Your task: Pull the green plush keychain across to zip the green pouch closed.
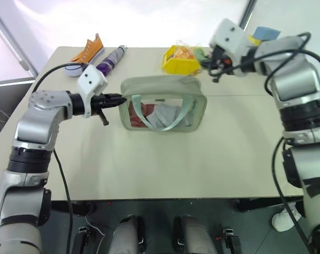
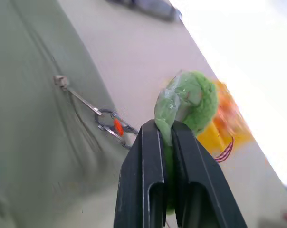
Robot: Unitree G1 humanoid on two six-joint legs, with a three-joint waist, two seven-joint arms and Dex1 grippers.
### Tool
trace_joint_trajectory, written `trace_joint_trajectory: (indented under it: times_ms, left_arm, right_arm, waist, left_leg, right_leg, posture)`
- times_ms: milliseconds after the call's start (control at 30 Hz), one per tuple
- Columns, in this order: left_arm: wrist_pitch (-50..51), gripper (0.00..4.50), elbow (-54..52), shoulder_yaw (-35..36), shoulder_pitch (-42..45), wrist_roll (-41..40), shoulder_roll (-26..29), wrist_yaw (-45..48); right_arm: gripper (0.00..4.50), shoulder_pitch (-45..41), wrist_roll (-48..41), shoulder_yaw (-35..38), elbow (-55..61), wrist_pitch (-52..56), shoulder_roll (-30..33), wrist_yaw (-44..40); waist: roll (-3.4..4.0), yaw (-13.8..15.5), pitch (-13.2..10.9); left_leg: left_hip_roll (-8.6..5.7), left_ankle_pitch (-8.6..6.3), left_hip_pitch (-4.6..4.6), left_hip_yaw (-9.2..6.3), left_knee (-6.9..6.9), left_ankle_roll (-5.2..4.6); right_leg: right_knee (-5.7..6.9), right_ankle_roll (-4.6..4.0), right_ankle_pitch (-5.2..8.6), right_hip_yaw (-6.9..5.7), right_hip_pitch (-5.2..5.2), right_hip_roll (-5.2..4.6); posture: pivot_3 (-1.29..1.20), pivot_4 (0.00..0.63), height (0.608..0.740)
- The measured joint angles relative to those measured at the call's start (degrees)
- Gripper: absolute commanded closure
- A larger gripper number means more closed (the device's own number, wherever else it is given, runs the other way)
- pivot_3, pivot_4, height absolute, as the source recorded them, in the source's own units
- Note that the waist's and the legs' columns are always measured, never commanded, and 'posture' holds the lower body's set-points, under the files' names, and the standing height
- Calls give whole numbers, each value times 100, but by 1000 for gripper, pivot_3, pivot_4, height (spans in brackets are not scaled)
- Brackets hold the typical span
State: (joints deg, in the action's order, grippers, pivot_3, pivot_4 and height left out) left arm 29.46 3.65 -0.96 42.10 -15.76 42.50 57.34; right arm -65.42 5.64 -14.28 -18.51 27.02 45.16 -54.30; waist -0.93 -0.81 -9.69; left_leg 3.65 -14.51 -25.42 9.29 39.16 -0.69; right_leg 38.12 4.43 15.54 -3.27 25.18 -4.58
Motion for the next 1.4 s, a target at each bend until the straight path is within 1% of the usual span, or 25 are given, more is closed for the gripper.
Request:
trace_joint_trajectory:
  times_ms: [100,233,333,500,567,700,833,867,933,1033,1133,1167,1300,1400]
  left_arm:
    - [122,4500,-235,35,-128,-81,66,-11]
    - [185,4500,-382,24,-178,-122,58,-50]
    - [275,4500,-414,25,-182,-128,58,-101]
    - [316,4500,-443,24,-186,-126,53,-162]
    - [366,4500,-466,18,-191,-127,51,-168]
    - [398,4500,-498,25,-225,-128,53,-225]
    - [399,4500,-541,40,-273,-127,57,-272]
    - [397,4147,-587,49,-305,-127,57,-285]
    - [409,3362,-602,65,-316,-149,56,-287]
    - [559,1821,-594,108,-313,-326,45,-274]
    - [815,215,-453,239,-193,-519,180,-219]
    - [923,65,-404,290,-119,-604,311,-164]
    - [1175,65,-189,638,263,-800,886,102]
    - [1097,65,80,713,381,-815,1004,177]
  right_arm:
    - [4454,493,344,-25,28,-294,359,225]
    - [4454,1113,473,52,128,-347,338,671]
    - [4454,1632,404,225,290,-79,-3,943]
    - [4454,2112,-146,599,427,703,-1186,1359]
    - [4454,2181,-297,689,479,857,-1448,1472]
    - [4454,2357,-336,641,588,854,-1444,1417]
    - [4454,2430,-262,511,498,604,-1271,1281]
    - [4145,2387,-242,496,402,506,-1220,1227]
    - [3370,2219,-269,492,188,409,-1168,1095]
    - [1851,1757,-465,589,38,408,-965,751]
    - [230,1265,-681,752,114,463,-483,244]
    - [71,1161,-752,792,181,507,-311,53]
    - [71,938,-1173,971,564,861,182,-663]
    - [71,920,-1549,1058,959,1198,325,-1029]
  waist:
    - [1,-11,0]
    - [2,-16,1]
    - [1,-14,1]
    - [2,-21,2]
    - [2,-17,2]
    - [1,-23,3]
    - [2,-40,4]
    - [2,-38,4]
    - [3,-34,4]
    - [7,-28,-1]
    - [6,-18,-2]
    - [5,-11,-3]
    - [5,-11,-2]
    - [6,-9,-1]
  left_leg:
    - [1,0,5,2,-1,0]
    - [3,1,6,3,-1,1]
    - [2,1,7,3,1,2]
    - [3,2,11,3,-1,4]
    - [2,2,10,2,0,4]
    - [2,2,18,-1,-2,3]
    - [2,1,29,-2,-5,3]
    - [2,1,29,-1,-5,3]
    - [2,2,29,-1,-5,3]
    - [3,2,21,-2,-5,3]
    - [3,2,8,-3,-3,3]
    - [3,2,6,-3,-3,3]
    - [3,0,8,-3,-3,1]
    - [3,0,10,-3,-3,1]
  right_leg:
    - [0,0,0,1,-1,0]
    - [0,0,0,1,-2,2]
    - [-1,0,0,1,-5,2]
    - [0,1,0,1,-8,5]
    - [-1,0,0,1,-10,4]
    - [-2,0,0,0,-18,5]
    - [-2,0,0,1,-27,5]
    - [-2,0,0,1,-27,5]
    - [-4,0,0,1,-27,5]
    - [-3,0,0,1,-18,5]
    - [-2,0,0,1,-6,5]
    - [-3,0,0,0,-5,5]
    - [-4,0,0,0,-6,2]
    - [-3,0,0,0,-8,3]
  posture:
    - [0,150,740]
    - [0,150,740]
    - [0,150,740]
    - [0,150,740]
    - [0,150,740]
    - [0,150,740]
    - [0,150,740]
    - [0,150,740]
    - [0,150,740]
    - [0,150,740]
    - [0,150,740]
    - [0,150,740]
    - [0,150,740]
    - [0,150,740]
